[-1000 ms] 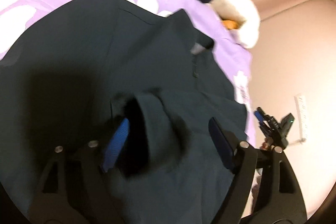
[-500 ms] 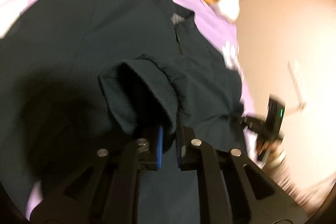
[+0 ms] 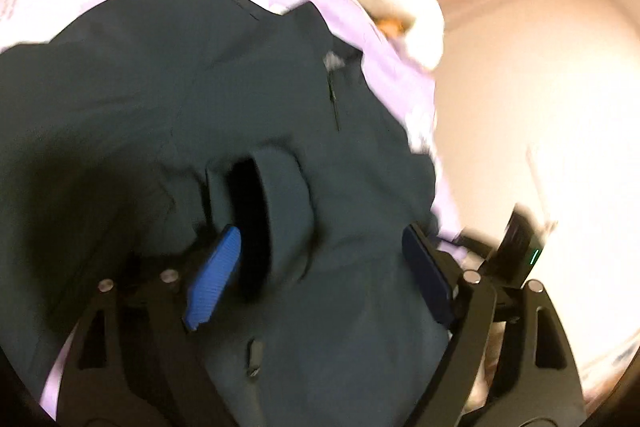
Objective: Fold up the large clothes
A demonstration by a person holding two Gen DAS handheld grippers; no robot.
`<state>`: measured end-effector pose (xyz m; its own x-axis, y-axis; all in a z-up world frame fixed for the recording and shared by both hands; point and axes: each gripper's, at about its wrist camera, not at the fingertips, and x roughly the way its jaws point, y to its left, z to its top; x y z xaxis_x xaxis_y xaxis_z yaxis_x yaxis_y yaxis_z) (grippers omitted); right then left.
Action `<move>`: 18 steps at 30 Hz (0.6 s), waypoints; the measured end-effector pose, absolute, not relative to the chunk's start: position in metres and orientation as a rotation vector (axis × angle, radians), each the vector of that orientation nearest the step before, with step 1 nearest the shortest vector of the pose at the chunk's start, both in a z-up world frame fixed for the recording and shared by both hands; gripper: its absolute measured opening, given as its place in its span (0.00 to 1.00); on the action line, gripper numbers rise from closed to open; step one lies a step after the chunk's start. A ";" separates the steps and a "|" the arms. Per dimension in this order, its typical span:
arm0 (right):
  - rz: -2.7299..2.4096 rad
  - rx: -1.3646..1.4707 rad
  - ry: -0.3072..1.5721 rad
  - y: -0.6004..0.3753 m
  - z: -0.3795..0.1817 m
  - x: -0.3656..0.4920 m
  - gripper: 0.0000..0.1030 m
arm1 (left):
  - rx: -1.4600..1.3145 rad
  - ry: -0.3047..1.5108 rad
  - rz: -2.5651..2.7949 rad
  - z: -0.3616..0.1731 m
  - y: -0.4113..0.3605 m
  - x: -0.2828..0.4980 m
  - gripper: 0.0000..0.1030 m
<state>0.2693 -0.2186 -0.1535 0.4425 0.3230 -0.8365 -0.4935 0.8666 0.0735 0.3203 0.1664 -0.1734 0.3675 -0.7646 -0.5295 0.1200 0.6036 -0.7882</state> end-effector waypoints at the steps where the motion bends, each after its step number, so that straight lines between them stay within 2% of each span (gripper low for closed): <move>1: 0.532 -0.194 0.983 -0.210 -0.155 0.274 0.35 | -0.799 1.059 -0.631 -0.180 0.168 0.330 0.82; 4: 0.549 -0.185 0.991 -0.202 -0.165 0.287 0.35 | -0.900 1.098 -0.583 -0.191 0.166 0.351 0.71; 5: 0.548 -0.162 1.004 -0.199 -0.171 0.293 0.35 | -0.918 1.111 -0.558 -0.195 0.164 0.357 0.55; 7: 0.535 -0.126 1.014 -0.201 -0.180 0.294 0.35 | -0.964 1.115 -0.557 -0.200 0.159 0.369 0.09; 8: 0.530 -0.098 1.019 -0.202 -0.183 0.297 0.35 | -0.956 1.100 -0.540 -0.198 0.158 0.373 0.05; 13: 0.508 -0.048 1.008 -0.206 -0.185 0.303 0.35 | -0.833 0.930 -0.571 -0.163 0.163 0.370 0.05; 15: 0.500 -0.056 1.034 -0.204 -0.192 0.307 0.35 | -0.757 1.022 -0.513 -0.175 0.161 0.375 0.06; 18: 0.498 -0.043 1.066 -0.202 -0.200 0.310 0.35 | -0.716 1.163 -0.451 -0.198 0.163 0.370 0.17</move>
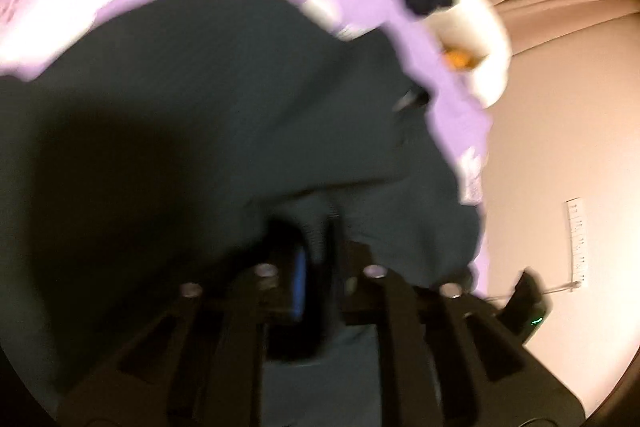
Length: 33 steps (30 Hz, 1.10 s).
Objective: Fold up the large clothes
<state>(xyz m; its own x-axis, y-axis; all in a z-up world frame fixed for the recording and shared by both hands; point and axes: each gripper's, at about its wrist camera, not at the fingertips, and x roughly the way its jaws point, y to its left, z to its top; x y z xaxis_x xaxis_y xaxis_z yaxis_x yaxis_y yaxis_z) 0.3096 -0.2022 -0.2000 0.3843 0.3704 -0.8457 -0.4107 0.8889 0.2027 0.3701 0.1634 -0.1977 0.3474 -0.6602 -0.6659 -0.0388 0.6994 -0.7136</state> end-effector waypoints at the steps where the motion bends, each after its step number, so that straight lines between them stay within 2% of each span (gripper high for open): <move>1: 0.500 -0.035 1.074 -0.202 -0.199 0.309 0.35 | -0.717 1.183 -0.466 -0.199 0.165 0.365 0.22; 2: 0.513 -0.029 1.085 -0.202 -0.195 0.306 0.35 | -0.689 1.186 -0.473 -0.195 0.167 0.360 0.28; 4: 0.532 -0.047 1.061 -0.201 -0.184 0.300 0.35 | -0.667 1.159 -0.475 -0.181 0.172 0.347 0.59; 6: 0.527 -0.053 1.012 -0.203 -0.170 0.298 0.35 | -0.626 1.095 -0.440 -0.161 0.176 0.337 0.65; 9: 0.489 0.010 0.948 -0.206 -0.157 0.310 0.35 | -0.587 1.020 -0.460 -0.139 0.162 0.334 0.65; 11: 0.475 0.030 0.934 -0.203 -0.157 0.317 0.35 | -0.523 1.017 -0.487 -0.134 0.139 0.336 0.59; 13: 0.463 0.028 0.936 -0.193 -0.164 0.323 0.35 | -0.400 1.041 -0.514 -0.138 0.104 0.337 0.35; 16: 0.451 -0.013 0.981 -0.181 -0.181 0.320 0.35 | -0.236 1.094 -0.461 -0.161 0.075 0.337 0.29; 19: 0.426 -0.096 1.039 -0.173 -0.206 0.305 0.35 | -0.217 1.119 -0.462 -0.184 0.072 0.325 0.31; 23: 0.427 -0.132 1.019 -0.172 -0.209 0.293 0.35 | -0.331 1.120 -0.471 -0.177 0.086 0.323 0.33; 24: 0.424 -0.127 1.025 -0.172 -0.209 0.295 0.35 | -0.408 1.121 -0.477 -0.173 0.096 0.322 0.46; 25: 0.410 -0.093 1.037 -0.173 -0.206 0.299 0.35 | -0.506 1.098 -0.477 -0.165 0.109 0.317 0.67; 27: 0.404 -0.009 1.032 -0.178 -0.196 0.297 0.35 | -0.573 1.032 -0.426 -0.146 0.126 0.302 0.92; 32: 0.466 0.126 0.935 -0.176 -0.156 0.255 0.39 | -0.735 0.908 -0.354 -0.120 0.198 0.222 0.94; 33: 0.473 0.141 0.930 -0.175 -0.153 0.247 0.44 | -0.768 0.893 -0.317 -0.121 0.217 0.200 0.94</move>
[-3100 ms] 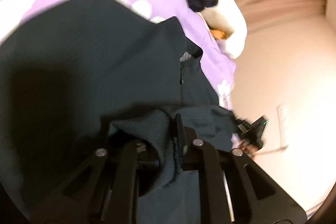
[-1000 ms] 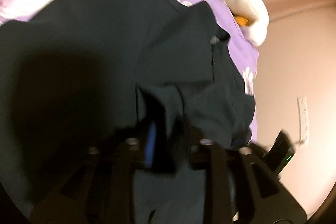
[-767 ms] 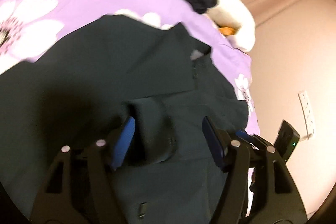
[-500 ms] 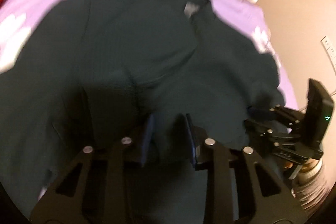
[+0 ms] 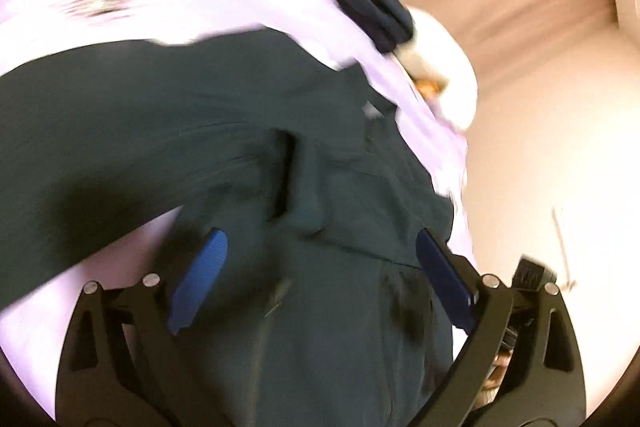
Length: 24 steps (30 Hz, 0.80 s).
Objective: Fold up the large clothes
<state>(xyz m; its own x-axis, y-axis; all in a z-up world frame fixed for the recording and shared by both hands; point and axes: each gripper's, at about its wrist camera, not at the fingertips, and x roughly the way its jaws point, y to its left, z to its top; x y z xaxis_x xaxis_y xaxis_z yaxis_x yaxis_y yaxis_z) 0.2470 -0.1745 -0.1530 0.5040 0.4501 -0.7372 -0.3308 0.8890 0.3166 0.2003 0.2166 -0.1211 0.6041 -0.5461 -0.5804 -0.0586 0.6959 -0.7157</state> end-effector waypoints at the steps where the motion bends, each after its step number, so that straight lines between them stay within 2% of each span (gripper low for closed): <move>1: 0.483 0.160 0.925 -0.175 -0.149 0.234 0.48 | -0.802 0.875 -0.270 -0.123 0.236 0.179 0.94; 3: 0.486 0.176 0.906 -0.173 -0.144 0.214 0.56 | -0.893 0.836 -0.159 -0.132 0.281 0.127 0.94; 7: 0.523 0.280 0.877 -0.172 -0.139 0.174 0.61 | -1.087 0.747 0.032 -0.154 0.352 0.034 0.95; 11: 0.536 0.405 0.873 -0.173 -0.143 0.145 0.65 | -1.267 0.664 0.137 -0.176 0.399 -0.025 0.95; 16: 0.546 0.412 0.915 -0.160 -0.146 0.135 0.65 | -1.435 0.566 0.163 -0.200 0.414 -0.041 0.95; 24: 0.601 0.373 0.907 -0.131 -0.132 0.127 0.65 | -1.470 0.480 0.292 -0.203 0.431 -0.015 0.98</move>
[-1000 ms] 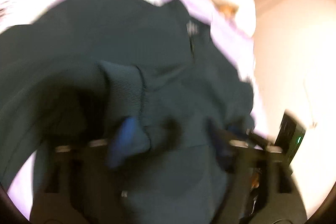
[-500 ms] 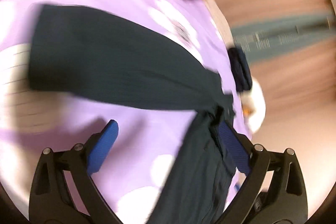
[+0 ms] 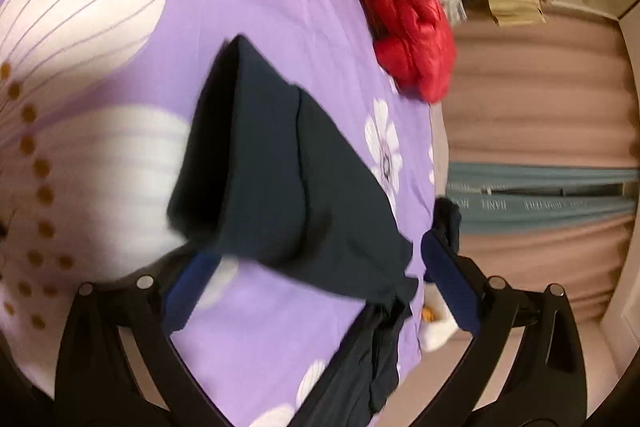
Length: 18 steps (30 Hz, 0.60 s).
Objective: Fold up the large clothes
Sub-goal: 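Grasp the other sleeve cuff with the left tool and lift it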
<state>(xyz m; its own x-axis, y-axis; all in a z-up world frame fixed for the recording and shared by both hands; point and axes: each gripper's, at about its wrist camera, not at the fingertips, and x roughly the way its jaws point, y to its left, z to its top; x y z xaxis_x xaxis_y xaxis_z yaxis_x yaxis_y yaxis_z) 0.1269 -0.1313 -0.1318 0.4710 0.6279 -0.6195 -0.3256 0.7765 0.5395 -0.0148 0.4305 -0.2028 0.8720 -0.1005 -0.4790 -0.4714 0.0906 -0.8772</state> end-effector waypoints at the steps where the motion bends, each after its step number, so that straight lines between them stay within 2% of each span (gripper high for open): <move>1: 0.604 0.366 0.904 -0.129 -0.131 0.126 0.65 | -1.472 0.475 0.324 -0.203 0.432 -0.011 0.98; 3: 0.610 0.349 0.897 -0.126 -0.127 0.123 0.65 | -1.461 0.455 0.365 -0.202 0.432 0.000 0.97; 5: 0.608 0.335 0.898 -0.124 -0.126 0.121 0.65 | -1.432 0.456 0.410 -0.200 0.433 0.004 0.91; 6: 0.609 0.331 0.901 -0.124 -0.126 0.121 0.65 | -1.411 0.473 0.430 -0.199 0.433 0.006 0.76; 7: 0.608 0.329 0.905 -0.123 -0.127 0.122 0.65 | -1.392 0.494 0.436 -0.199 0.433 0.008 0.46; 8: 0.603 0.325 0.909 -0.123 -0.127 0.122 0.65 | -1.393 0.528 0.420 -0.202 0.435 0.013 0.33; 10: 0.604 0.315 0.907 -0.122 -0.127 0.121 0.65 | -1.420 0.566 0.406 -0.211 0.437 0.014 0.27; 18: 0.611 0.286 0.912 -0.116 -0.128 0.121 0.65 | -1.232 0.550 0.388 -0.161 0.433 0.029 0.25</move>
<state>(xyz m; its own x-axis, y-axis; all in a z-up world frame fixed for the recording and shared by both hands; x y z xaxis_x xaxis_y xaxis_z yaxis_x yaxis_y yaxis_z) 0.1215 -0.1156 -0.1279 0.4597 0.6052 -0.6500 -0.3711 0.7958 0.4785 0.0290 0.4329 -0.1609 0.8085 -0.0140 -0.5884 -0.5591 0.2937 -0.7753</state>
